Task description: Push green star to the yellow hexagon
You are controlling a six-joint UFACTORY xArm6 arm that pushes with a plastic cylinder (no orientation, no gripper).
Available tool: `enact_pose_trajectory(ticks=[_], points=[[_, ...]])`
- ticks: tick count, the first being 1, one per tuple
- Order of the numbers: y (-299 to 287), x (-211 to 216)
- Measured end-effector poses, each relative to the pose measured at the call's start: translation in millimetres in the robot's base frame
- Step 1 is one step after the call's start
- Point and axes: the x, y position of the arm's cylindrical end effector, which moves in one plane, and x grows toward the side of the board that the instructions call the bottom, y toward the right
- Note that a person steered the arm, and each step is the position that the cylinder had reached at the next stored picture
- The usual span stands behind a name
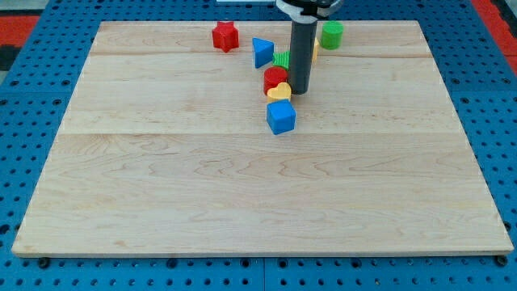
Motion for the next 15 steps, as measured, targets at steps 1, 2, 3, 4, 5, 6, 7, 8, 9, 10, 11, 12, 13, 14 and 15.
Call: enact_pose_trajectory(ticks=[1,2,3,4,5,6,7,8,9,10,11,12,13,14,15], points=[[0.4,1.6],[61.5,-1.2],[95.3,-37.6],[95.4,-103.6],[97.4,-157.0],[95.8,-166.8],[94.9,-167.4],[84.6,-167.3],[81.1,-167.3],[81.1,-162.2],[81.0,-153.9],[80.0,-151.9],[79.5,-151.2],[77.5,-150.5],[70.9,-147.2]])
